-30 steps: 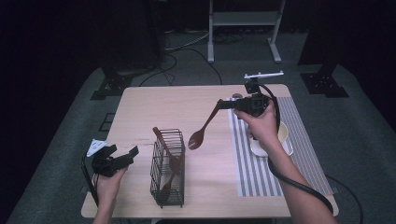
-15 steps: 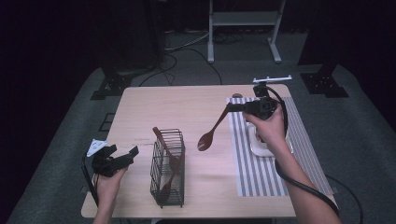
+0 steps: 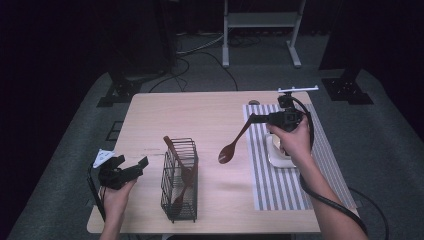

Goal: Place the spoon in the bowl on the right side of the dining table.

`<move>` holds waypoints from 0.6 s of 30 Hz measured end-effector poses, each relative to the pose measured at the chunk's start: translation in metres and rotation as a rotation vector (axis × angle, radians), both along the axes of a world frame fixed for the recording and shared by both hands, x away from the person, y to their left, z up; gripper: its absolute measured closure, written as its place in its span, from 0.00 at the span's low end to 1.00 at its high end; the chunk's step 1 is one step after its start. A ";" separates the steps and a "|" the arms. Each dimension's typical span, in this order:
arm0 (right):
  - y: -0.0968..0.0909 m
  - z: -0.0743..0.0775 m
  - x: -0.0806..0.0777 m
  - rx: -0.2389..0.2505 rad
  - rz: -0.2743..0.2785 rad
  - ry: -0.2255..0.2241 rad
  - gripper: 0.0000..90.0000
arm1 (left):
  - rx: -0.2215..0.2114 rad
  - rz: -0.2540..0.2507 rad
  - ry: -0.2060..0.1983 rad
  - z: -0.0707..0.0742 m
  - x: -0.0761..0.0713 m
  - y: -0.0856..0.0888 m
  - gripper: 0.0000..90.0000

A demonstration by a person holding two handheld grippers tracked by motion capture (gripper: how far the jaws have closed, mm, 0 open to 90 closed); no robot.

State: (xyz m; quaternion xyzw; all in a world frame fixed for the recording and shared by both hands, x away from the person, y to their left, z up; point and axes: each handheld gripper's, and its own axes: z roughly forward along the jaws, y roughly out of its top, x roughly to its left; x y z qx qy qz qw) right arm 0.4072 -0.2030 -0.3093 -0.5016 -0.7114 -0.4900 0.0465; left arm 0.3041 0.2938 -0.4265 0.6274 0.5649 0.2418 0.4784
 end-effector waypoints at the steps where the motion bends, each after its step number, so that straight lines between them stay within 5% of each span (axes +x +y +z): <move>1: -0.001 -0.001 0.000 -0.001 -0.002 0.000 0.93 | 0.002 0.000 0.000 0.000 0.000 0.000 0.02; 18: -0.018 -0.009 -0.001 -0.016 -0.041 0.012 0.93 | 0.002 -0.001 0.004 -0.001 0.000 -0.001 0.02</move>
